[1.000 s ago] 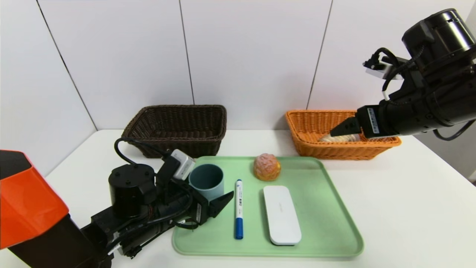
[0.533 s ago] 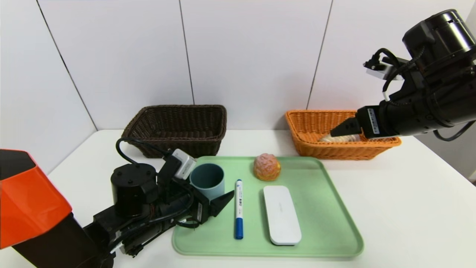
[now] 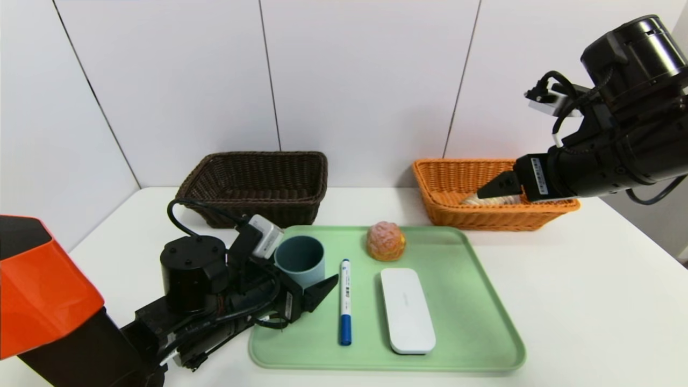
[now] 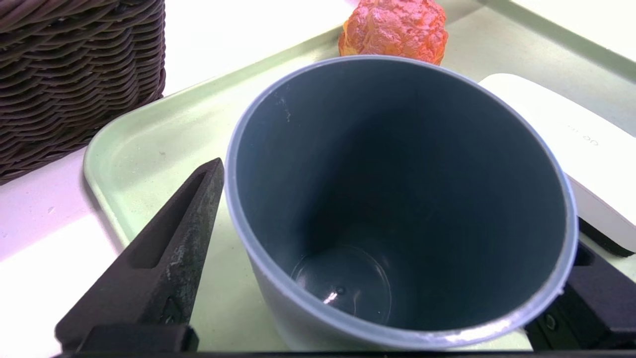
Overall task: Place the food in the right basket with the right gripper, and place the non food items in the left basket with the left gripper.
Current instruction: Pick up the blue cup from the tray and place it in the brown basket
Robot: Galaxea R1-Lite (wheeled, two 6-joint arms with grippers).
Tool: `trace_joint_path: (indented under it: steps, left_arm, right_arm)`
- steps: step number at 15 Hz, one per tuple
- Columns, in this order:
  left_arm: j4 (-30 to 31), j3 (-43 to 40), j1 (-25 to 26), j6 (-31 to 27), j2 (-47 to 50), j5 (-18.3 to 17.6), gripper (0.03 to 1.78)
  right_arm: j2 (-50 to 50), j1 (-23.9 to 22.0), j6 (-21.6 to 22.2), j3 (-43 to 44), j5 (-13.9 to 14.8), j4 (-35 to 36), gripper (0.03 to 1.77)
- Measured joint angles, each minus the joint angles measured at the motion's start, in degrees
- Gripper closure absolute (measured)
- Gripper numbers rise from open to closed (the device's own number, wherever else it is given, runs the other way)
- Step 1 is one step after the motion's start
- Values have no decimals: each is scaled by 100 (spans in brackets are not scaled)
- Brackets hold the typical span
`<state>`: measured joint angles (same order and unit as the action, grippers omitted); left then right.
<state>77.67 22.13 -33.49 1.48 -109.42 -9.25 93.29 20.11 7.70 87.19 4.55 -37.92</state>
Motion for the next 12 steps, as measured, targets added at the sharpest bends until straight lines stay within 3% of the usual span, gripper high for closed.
trace_joint_path:
  steps: [1,4,12]
  left_arm:
    - [0,0,0,-2,0,-2,12]
    - [1,37,-2,0,0,5,59]
    - [-230,183,-83,43,262,44,64]
  right_arm:
    - [-2,0,-5,0,-1,-2,9]
    - [-27,0,-7,-1,-1,0,9]
    - [-88,0,30,-45,0,-13,9]
